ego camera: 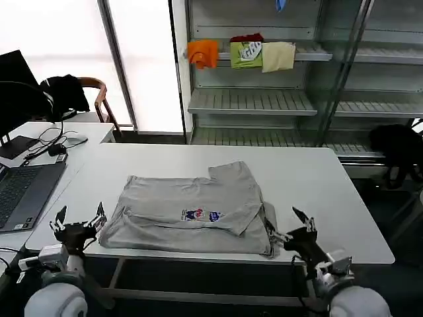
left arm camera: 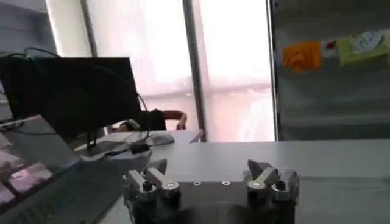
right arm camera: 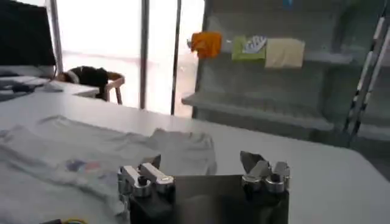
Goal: Fold and organize the clothes.
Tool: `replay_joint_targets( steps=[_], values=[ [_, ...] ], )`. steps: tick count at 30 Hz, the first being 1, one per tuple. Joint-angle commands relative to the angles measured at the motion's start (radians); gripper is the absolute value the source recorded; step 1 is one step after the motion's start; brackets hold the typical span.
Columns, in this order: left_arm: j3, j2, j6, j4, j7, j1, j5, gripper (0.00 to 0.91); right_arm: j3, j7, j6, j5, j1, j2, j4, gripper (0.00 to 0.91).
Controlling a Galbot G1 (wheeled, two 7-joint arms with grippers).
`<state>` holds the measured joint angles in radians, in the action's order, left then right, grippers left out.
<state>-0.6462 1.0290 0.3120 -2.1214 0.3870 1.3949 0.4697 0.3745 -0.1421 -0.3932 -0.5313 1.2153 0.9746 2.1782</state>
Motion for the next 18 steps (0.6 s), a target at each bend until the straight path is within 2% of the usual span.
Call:
replay_joint_targets(
  steps=[1,5,7,9,12,14,16,18],
  values=[
    [-0.082,0.005,-0.129,0.155,-0.283,-0.102,0.036,0.907,-0.095,-0.002,-0.001,-0.061,-0.302,0.052,-0.122,0.907],
    [-0.017,-0.075,-0.113,0.229,-0.284,-0.18,0.067,0.907,-0.095,0.045,-0.032,-0.043,-0.403,0.123,-0.242,0.907],
    [0.008,-0.092,-0.108,0.27,-0.286,-0.235,0.101,0.907,-0.09,0.062,-0.059,-0.026,-0.423,0.151,-0.27,0.907],
    [0.042,-0.104,-0.094,0.315,-0.285,-0.303,0.131,0.907,-0.103,0.109,-0.048,0.008,-0.466,0.163,-0.334,0.907],
    [0.1,-0.107,-0.065,0.385,-0.278,-0.417,0.153,0.907,-0.134,0.12,-0.043,0.026,-0.535,0.175,-0.437,0.907],
    [0.14,-0.106,0.01,0.406,-0.262,-0.463,0.154,0.907,-0.154,0.144,-0.045,0.02,-0.587,0.173,-0.522,0.907],
    [0.185,-0.104,0.089,0.421,-0.238,-0.506,0.177,0.907,-0.201,0.127,-0.084,-0.026,-0.67,0.174,-0.601,0.907],
    [0.218,-0.105,0.153,0.431,-0.237,-0.531,0.177,0.907,-0.242,0.151,-0.101,-0.029,-0.751,0.172,-0.712,0.907]
  ],
)
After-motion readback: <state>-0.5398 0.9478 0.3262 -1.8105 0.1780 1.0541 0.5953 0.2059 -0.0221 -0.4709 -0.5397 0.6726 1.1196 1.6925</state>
